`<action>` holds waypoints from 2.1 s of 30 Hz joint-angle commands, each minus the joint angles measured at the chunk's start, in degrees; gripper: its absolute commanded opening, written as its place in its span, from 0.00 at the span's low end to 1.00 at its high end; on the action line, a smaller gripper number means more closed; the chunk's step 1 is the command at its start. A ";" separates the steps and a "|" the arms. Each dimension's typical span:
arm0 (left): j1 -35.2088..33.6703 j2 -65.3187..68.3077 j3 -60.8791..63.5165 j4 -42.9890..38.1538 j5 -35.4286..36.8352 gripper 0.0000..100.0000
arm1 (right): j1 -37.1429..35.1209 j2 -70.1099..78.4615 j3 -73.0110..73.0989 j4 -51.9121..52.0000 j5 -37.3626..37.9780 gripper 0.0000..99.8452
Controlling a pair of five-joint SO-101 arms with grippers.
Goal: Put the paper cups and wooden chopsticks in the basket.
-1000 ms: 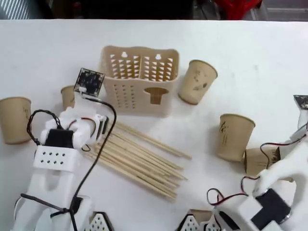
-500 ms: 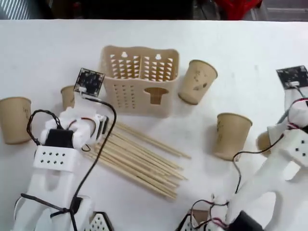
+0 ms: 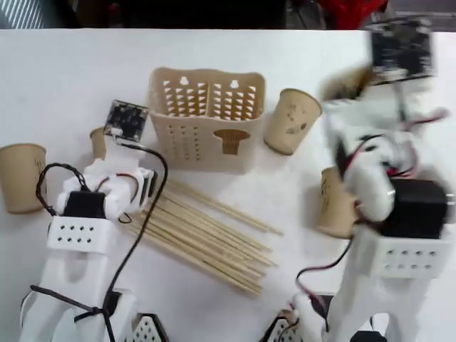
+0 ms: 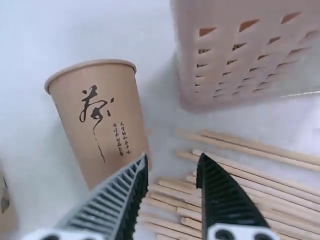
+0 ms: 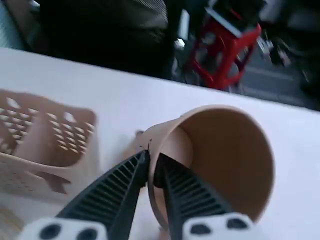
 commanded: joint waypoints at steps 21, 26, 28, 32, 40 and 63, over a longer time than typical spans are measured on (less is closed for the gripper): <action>-11.30 -1.54 -0.70 -7.21 9.23 0.17 | -17.80 28.70 -16.09 -3.03 4.92 0.02; -11.21 -1.54 -0.70 -7.21 9.23 0.17 | -17.80 28.79 -19.96 1.10 4.92 0.02; -11.21 -1.54 -0.62 -7.21 9.23 0.17 | -18.07 28.79 -20.31 2.95 4.92 0.02; -11.21 -1.54 -0.62 -7.21 9.23 0.17 | -19.03 28.79 -20.22 4.97 4.92 0.02; -11.30 -1.54 -0.62 -7.12 9.23 0.17 | -21.32 35.30 -19.52 4.62 4.92 0.02; -11.12 -1.19 -0.53 -7.21 9.23 0.17 | -4.00 16.75 -18.55 16.92 7.30 0.23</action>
